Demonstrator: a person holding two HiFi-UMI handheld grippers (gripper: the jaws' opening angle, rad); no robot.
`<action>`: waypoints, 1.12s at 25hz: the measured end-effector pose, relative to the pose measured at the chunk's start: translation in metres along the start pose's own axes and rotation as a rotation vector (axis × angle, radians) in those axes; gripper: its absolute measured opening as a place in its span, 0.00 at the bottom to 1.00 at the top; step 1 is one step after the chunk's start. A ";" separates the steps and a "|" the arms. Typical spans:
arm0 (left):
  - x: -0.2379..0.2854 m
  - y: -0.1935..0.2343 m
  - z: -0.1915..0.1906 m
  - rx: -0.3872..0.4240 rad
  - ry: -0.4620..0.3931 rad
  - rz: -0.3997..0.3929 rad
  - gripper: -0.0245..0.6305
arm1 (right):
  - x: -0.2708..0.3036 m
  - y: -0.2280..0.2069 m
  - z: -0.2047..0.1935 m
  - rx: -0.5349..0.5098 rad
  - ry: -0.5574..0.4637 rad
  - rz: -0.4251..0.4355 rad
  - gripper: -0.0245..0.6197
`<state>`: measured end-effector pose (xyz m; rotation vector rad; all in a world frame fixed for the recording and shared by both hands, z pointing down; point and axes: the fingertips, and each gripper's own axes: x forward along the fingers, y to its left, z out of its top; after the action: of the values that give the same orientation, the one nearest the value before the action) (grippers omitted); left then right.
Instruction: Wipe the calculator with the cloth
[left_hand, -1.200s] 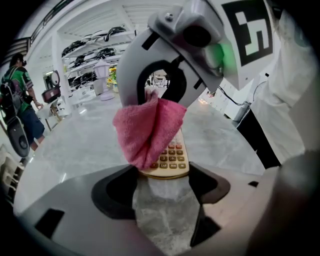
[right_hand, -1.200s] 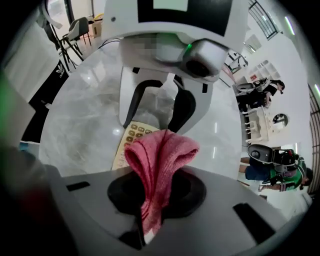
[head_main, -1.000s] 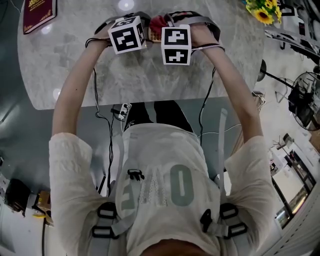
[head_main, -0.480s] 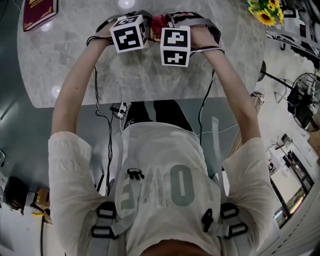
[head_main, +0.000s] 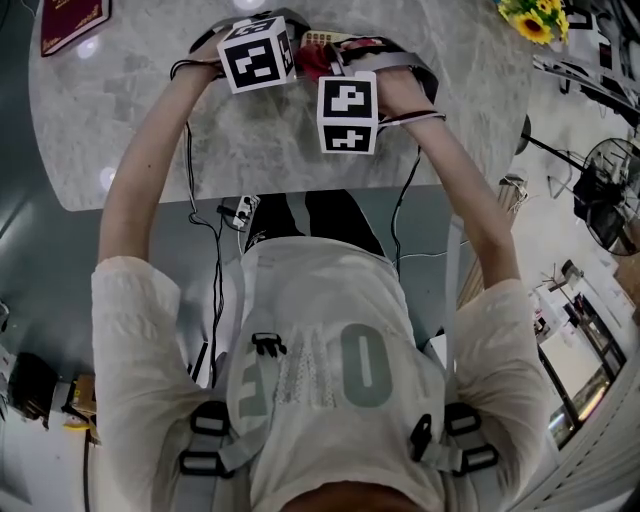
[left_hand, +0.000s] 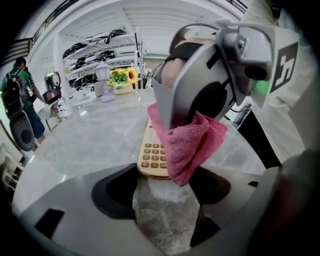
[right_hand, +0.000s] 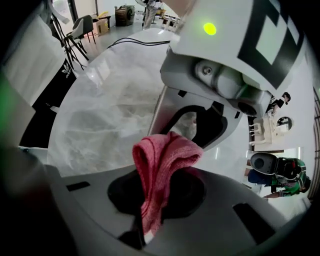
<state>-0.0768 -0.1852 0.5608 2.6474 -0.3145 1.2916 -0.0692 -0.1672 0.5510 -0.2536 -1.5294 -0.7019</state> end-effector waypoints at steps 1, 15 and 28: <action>0.000 0.000 0.001 0.000 0.000 0.000 0.55 | -0.001 0.003 0.001 0.003 -0.002 0.004 0.12; 0.001 0.001 0.002 -0.002 -0.001 0.001 0.55 | -0.005 0.017 0.004 0.051 -0.014 -0.004 0.12; -0.001 0.000 0.000 0.005 -0.002 0.016 0.55 | -0.008 0.013 0.005 0.065 -0.033 -0.008 0.12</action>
<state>-0.0778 -0.1847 0.5599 2.6561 -0.3344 1.2956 -0.0651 -0.1524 0.5476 -0.2116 -1.5822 -0.6560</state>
